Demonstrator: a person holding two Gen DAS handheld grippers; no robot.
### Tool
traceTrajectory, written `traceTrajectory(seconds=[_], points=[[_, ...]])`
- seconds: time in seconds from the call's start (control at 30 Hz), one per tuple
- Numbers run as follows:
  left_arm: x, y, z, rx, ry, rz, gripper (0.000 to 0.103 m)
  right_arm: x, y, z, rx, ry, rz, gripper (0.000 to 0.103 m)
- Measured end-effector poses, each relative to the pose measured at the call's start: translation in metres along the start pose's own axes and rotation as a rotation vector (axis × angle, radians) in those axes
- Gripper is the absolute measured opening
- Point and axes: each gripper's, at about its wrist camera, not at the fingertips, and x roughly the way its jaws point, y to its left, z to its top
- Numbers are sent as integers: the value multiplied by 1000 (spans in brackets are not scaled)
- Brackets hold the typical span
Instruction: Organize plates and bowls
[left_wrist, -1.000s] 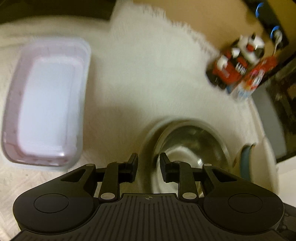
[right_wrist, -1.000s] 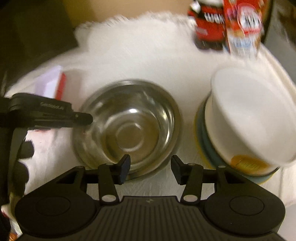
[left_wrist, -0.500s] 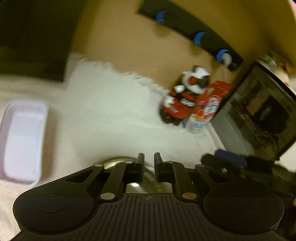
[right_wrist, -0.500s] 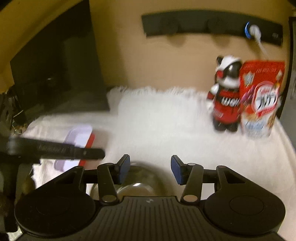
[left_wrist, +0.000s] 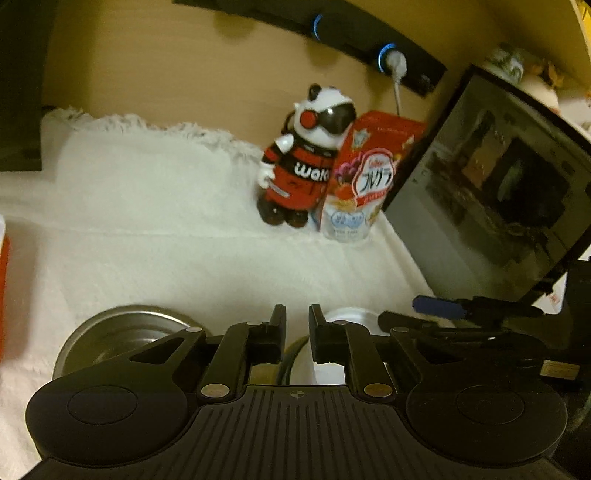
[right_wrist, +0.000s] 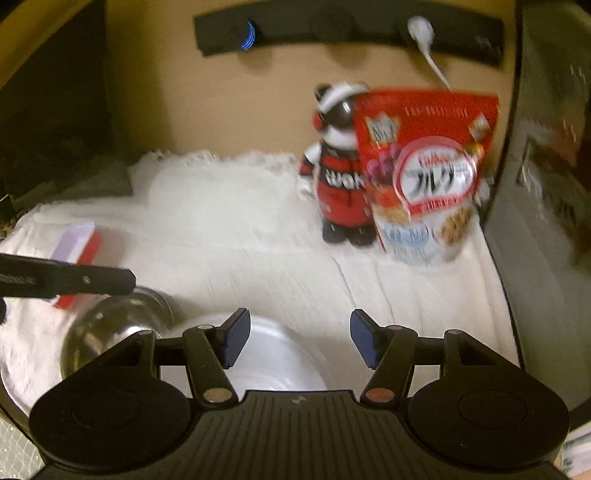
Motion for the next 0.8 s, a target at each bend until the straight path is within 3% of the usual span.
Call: traceTrajectory(seconds=[0.17,0.3,0.57,0.7,0.8], points=[[-4,-12,-2,45,13,50,15,13,-10,-12,4,61,44,61],[3,-16,-7,63,84,97,15,21,-16,-17,-4,92,57,61],[18,-11,-20,9,225,102,14,34,-25,-26,18,151,47,61],[9,-2,-16,-61,186,153,14,32,-25,-29,6,153,33,61],[-5,4,-9,-123,128,119,14,27,-26,-27,-1,138,33,61]])
